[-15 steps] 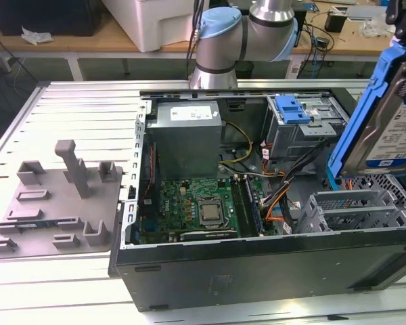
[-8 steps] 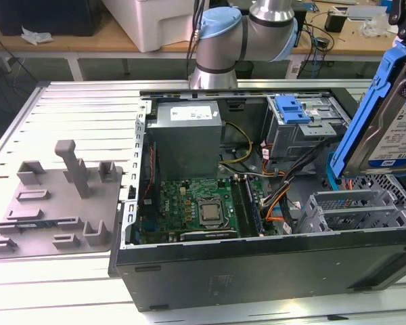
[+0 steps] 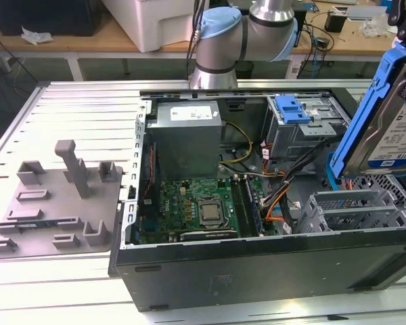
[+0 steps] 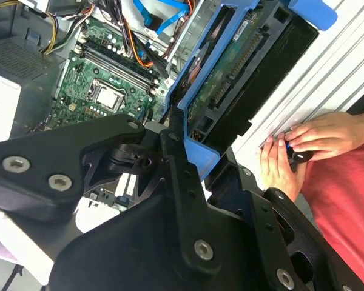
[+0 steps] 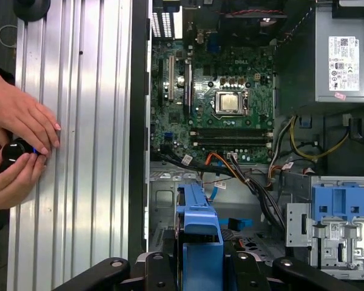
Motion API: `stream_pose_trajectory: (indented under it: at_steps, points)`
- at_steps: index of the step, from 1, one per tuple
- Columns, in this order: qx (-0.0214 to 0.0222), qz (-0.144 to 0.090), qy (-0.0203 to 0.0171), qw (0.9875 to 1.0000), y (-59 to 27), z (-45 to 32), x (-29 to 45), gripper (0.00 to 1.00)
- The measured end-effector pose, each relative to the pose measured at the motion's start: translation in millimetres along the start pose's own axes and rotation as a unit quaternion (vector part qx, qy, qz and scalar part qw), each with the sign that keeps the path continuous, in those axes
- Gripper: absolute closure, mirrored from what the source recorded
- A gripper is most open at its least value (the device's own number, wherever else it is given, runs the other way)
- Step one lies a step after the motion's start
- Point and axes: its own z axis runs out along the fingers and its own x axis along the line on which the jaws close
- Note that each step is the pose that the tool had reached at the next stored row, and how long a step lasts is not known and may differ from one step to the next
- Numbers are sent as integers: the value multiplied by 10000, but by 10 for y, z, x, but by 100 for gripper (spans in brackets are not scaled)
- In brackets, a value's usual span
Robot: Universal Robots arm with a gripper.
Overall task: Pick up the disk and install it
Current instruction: 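Insert the disk into the insertion slot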
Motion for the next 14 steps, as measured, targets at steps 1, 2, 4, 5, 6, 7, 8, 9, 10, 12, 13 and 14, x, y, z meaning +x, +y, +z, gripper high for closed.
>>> stream_pose_trajectory:
  at_steps: [1, 2, 4, 5, 6, 7, 8, 9, 10, 12, 13, 14]
  points:
    - [0, 0, 1, 10000, 0, 0, -2, 63]
    - [0, 0, 0, 10000, 0, 0, -6, 63]
    - [0, 0, 1, 10000, -1, 3, -24, 63]
    - [0, 0, 1, 10000, -1, 5, -31, 63]
    - [0, 0, 0, 10000, -1, 8, -34, 63]
    - [0, 0, 0, 10000, -1, 13, -36, 63]
    - [0, -1, 0, 10000, -2, 16, -37, 63]
    - [0, -2, 0, 10000, -2, 21, -38, 63]
    - [0, -2, 0, 10000, -2, 26, -40, 63]
    - [0, -4, 1, 10000, -2, 36, -43, 63]
    - [0, -5, 1, 10000, -3, 40, -44, 63]
    - [0, -6, 0, 10000, -3, 46, -46, 63]
